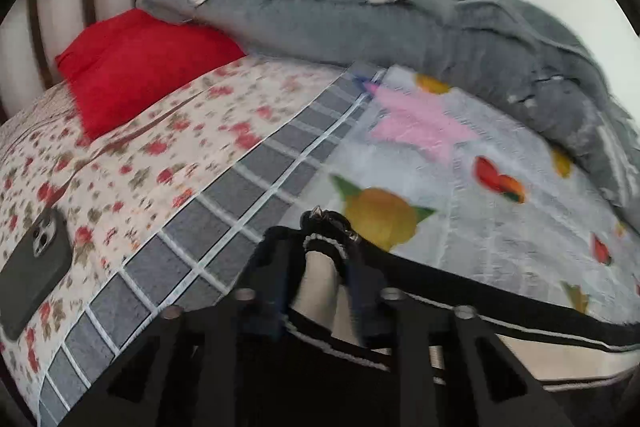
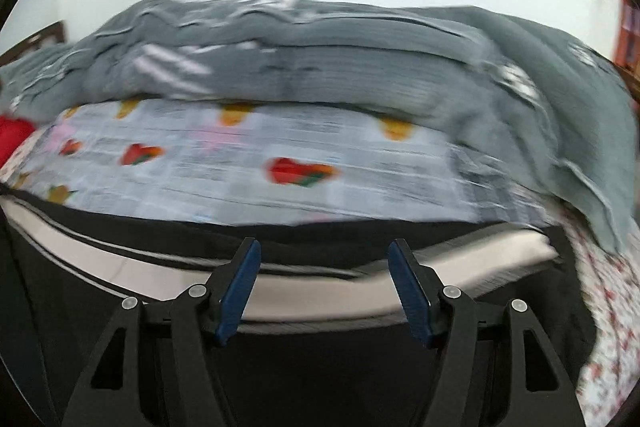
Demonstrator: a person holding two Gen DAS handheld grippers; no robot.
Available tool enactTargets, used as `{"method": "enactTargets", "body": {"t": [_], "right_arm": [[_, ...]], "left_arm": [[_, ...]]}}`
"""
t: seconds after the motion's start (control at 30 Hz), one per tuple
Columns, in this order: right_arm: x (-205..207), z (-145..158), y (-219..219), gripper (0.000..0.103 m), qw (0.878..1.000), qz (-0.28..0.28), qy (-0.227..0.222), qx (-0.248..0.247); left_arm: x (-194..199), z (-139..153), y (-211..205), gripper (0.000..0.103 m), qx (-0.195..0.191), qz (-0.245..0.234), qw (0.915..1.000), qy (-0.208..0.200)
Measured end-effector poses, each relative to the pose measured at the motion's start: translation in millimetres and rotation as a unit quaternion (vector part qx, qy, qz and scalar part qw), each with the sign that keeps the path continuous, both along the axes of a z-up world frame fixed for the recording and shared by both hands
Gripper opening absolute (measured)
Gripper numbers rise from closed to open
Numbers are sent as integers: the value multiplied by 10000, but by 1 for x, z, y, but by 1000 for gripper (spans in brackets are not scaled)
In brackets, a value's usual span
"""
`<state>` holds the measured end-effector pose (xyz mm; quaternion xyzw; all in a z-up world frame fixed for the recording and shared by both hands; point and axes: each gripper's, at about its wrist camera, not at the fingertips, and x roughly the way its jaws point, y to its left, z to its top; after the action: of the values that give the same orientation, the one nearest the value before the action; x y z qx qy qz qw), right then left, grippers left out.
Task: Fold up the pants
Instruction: 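Close the right tool on the waistband while the left tool keeps holding it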
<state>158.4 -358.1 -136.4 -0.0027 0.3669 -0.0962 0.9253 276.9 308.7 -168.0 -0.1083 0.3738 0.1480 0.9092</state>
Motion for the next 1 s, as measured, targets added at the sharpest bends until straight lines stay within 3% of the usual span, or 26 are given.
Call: {"method": "enactTargets", "body": {"t": [0.1, 0.2, 0.37, 0.53, 0.67, 0.7, 0.77, 0.83, 0.93, 1.0], "right_arm": [[-11, -2, -35, 65, 9994, -342, 54, 86], [-18, -4, -64, 65, 9980, -625, 103, 27], [-10, -10, -108, 65, 9946, -1007, 180, -201], [22, -18, -160, 66, 9918, -1110, 630, 81], [43, -33, -179, 75, 9892, -1000, 1040, 263], [44, -35, -179, 74, 9891, -981, 1059, 299], [40, -32, -169, 52, 9925, -774, 947, -9], [30, -17, -154, 42, 9960, -506, 578, -454], [11, 12, -163, 40, 9974, -667, -281, -63], [20, 4, -170, 40, 9969, -773, -116, -10]], "left_arm": [[-8, 8, 5, 16, -16, 111, 9994, -323], [-3, -4, 11, 16, -103, 302, 9995, -36], [-7, -2, 2, 38, 261, 528, 9982, 107], [-3, -5, -7, 40, 481, 570, 9967, 323], [0, -5, -11, 41, 622, 635, 9952, 419], [0, -5, -12, 41, 638, 640, 9950, 425], [1, -5, -12, 41, 667, 659, 9947, 429], [1, -4, -12, 41, 659, 664, 9947, 418], [0, -5, -10, 41, 546, 680, 9956, 339], [0, -7, -10, 43, 568, 700, 9952, 375]]}}
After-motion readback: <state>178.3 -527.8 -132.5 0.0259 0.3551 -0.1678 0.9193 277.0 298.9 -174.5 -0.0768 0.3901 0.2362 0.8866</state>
